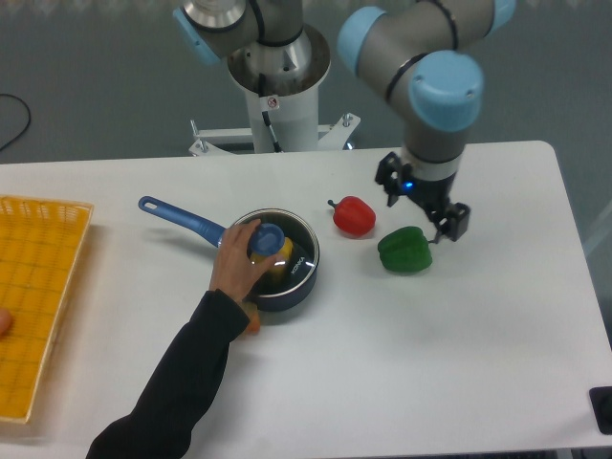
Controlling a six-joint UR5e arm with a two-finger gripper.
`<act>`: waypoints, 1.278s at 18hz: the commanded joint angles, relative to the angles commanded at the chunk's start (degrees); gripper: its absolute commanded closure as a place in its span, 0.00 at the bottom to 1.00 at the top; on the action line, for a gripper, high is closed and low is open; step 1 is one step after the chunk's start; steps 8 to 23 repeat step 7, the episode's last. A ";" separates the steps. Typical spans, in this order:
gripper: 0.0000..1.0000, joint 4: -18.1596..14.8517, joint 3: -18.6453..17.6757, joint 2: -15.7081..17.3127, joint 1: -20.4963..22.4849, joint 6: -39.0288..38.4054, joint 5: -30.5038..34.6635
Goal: Close the pot lid
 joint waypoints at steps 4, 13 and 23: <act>0.00 -0.18 -0.18 0.26 0.88 1.41 0.00; 0.00 -0.18 -0.26 0.44 0.88 1.50 0.00; 0.00 -0.18 -0.26 0.44 0.88 1.50 0.00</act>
